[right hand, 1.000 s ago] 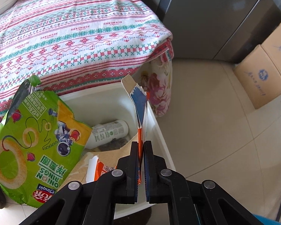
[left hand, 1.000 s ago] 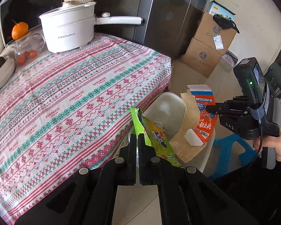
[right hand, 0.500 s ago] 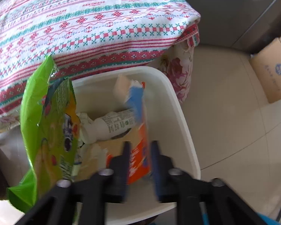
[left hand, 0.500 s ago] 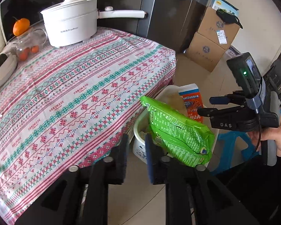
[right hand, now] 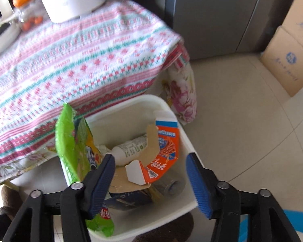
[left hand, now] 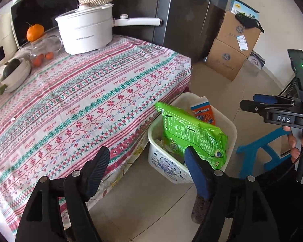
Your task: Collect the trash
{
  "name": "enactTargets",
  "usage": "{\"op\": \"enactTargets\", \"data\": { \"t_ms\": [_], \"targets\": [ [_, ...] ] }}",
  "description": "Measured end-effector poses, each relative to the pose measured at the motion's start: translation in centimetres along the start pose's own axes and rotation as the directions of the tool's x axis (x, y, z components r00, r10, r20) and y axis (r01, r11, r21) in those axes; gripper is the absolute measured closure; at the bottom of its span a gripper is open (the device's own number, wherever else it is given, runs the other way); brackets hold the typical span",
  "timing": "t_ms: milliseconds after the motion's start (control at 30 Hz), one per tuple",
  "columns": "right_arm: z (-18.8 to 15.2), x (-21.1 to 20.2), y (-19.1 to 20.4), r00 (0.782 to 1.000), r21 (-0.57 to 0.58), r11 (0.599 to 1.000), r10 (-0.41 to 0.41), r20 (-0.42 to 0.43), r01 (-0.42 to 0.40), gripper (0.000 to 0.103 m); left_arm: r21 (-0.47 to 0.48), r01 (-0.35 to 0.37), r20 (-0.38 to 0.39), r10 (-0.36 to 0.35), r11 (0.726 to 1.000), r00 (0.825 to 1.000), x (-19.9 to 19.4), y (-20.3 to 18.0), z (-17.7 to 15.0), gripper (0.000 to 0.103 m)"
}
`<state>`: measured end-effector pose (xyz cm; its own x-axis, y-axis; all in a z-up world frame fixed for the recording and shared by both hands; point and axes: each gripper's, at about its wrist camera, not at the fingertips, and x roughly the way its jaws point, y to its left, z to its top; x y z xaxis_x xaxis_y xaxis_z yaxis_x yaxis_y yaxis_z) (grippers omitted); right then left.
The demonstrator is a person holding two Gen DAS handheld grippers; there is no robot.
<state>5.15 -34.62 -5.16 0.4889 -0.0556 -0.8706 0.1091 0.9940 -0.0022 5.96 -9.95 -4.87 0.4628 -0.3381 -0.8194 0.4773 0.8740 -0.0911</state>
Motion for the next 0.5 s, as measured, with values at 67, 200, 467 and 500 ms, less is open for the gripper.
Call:
{"op": "enactTargets", "data": {
  "t_ms": [67, 200, 467, 500],
  "targets": [
    [-0.8, -1.6, -0.2, 0.999, 0.028, 0.999, 0.025, 0.049, -0.026, 0.030, -0.015, -0.007, 0.003, 0.007, 1.000, 1.000, -0.6, -0.1, -0.7, 0.018],
    [-2.6, -4.1, 0.2, 0.993, 0.053, 0.998, 0.037, 0.116, -0.043, 0.025, -0.039, -0.040, 0.023, 0.041, 0.998, 0.999, -2.0, -0.6, -1.9, 0.013],
    [-6.9, -7.9, 3.4, 0.972, -0.020, 1.000, 0.015, 0.234, -0.011, 0.003, -0.067, -0.097, 0.097, 0.103, 0.993, 0.990, -5.3, -1.7, -4.4, 0.002],
    [-7.3, -8.1, 3.6, 0.970, -0.022, 1.000, 0.011, 0.244, -0.006, 0.002, -0.076, -0.101, 0.110, 0.109, 0.992, 0.988, -5.7, -1.7, -4.7, 0.001]
  ]
}}
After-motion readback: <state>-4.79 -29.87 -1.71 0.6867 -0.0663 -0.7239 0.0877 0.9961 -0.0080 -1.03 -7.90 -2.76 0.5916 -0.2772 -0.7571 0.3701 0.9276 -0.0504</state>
